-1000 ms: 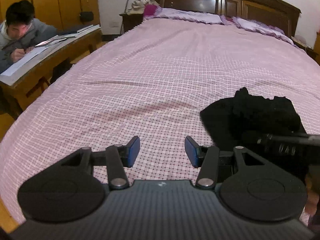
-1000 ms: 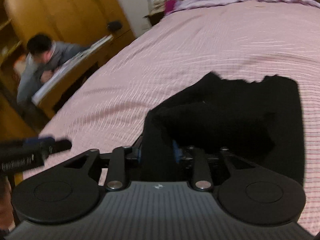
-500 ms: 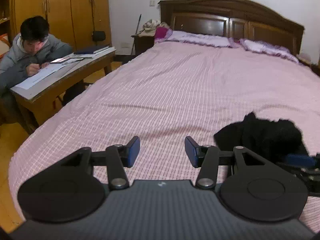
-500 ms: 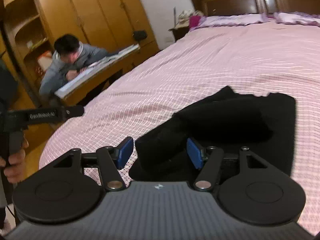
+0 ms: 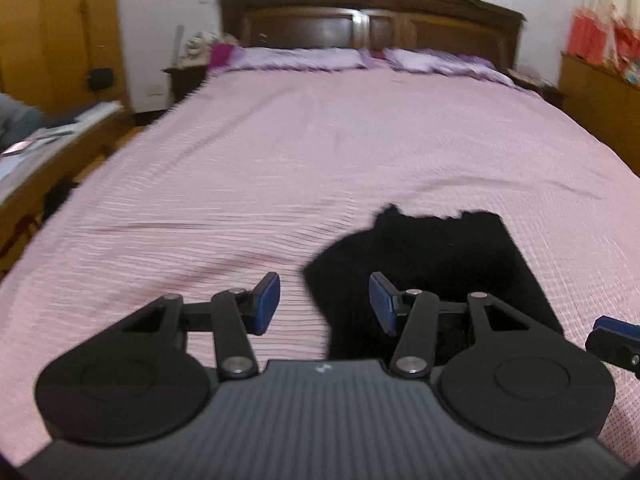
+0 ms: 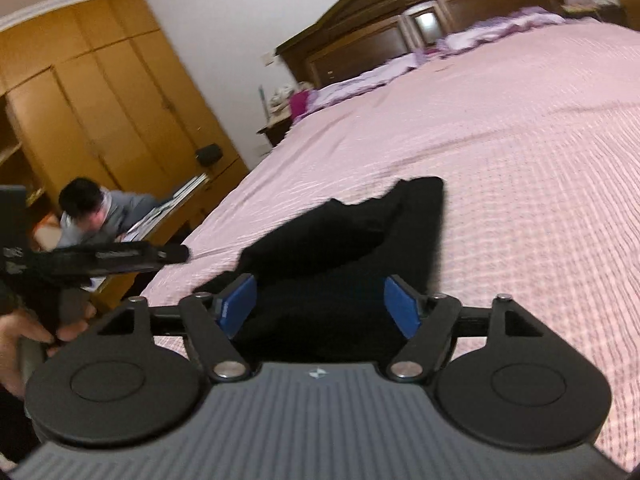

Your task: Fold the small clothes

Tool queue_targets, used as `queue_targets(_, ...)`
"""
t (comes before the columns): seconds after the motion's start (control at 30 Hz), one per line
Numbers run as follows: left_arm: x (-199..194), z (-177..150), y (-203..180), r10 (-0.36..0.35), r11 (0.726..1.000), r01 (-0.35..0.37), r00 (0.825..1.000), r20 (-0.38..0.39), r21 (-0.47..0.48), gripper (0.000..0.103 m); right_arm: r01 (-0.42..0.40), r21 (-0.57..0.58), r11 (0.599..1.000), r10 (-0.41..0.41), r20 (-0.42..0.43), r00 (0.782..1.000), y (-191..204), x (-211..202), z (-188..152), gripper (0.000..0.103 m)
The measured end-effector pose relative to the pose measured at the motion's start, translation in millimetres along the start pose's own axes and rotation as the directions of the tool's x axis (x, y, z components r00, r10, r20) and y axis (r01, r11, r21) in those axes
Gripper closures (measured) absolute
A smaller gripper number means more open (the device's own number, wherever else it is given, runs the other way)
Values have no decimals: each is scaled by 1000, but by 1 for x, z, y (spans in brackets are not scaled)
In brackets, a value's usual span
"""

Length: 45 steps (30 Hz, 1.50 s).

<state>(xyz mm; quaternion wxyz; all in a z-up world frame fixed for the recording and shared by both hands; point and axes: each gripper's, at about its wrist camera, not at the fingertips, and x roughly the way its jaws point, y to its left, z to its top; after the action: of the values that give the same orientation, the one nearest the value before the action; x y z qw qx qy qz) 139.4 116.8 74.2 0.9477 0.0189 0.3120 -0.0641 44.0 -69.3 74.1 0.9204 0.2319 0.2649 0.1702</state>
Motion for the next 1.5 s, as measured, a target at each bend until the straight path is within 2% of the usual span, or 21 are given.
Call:
queue_targets(0.07,13,-2,-13,-80,996,80,997,16,43,52,16,22,1000,-16,6,1000,-9,0,-4,21)
queue_targets(0.13,23,-6,-29,-119,986,116,993,24,116,51,29,47,998,-30,6,1000,-18,2,-8,20)
queue_targets(0.27,43,-13,-51,-135,961,126,991,20,246,51,36,88,995,-35,-8,999,-34,7,-13,20)
queue_targets(0.37,57,-17,-57,-110,957,98,994,28,274,52,36,115,993,-35,-10,999,-44,11,-14,19)
queue_targets(0.43,65,-19,-57,-120,960,105,992,42,260,52,35,144,989,-34,-12,999,-51,13,-15,19)
queue_targets(0.7,85,-23,-47,-227,964,220,974,29,146,52,34,214,976,-29,-24,999,-68,26,-21,19)
queue_targets(0.73,86,-22,-45,-233,966,227,972,39,124,66,34,216,976,-29,-27,999,-68,27,-22,19)
queue_targets(0.77,86,-22,-43,-229,970,223,972,51,98,87,34,215,976,-28,-29,999,-68,28,-23,19)
queue_targets(0.83,86,-19,-38,-200,979,198,977,69,39,89,36,212,977,-30,-31,999,-69,30,-24,19)
queue_targets(0.93,83,-15,-31,-108,994,108,988,112,1,90,23,234,972,-17,-27,1000,-72,32,-24,19)
queue_targets(1.03,91,-13,-20,-38,998,43,996,85,-55,87,7,245,969,-1,-24,1000,-73,34,-23,19)
queue_targets(1.1,93,-14,-8,-39,991,45,998,52,-122,82,7,239,971,-1,-22,1000,-72,35,-22,18)
queue_targets(1.17,88,-18,3,-64,979,70,997,38,-191,63,3,242,970,3,-22,1000,-73,34,-23,18)
queue_targets(1.23,79,-24,12,-95,964,104,994,50,-244,51,0,242,970,5,-21,1000,-73,34,-23,18)
queue_targets(1.37,65,-40,19,-182,930,185,983,39,-318,48,1,246,969,4,-19,1000,-74,34,-23,18)
queue_targets(1.5,61,-53,12,-224,920,223,974,36,-323,47,2,245,969,4,-25,1000,-73,35,-25,18)
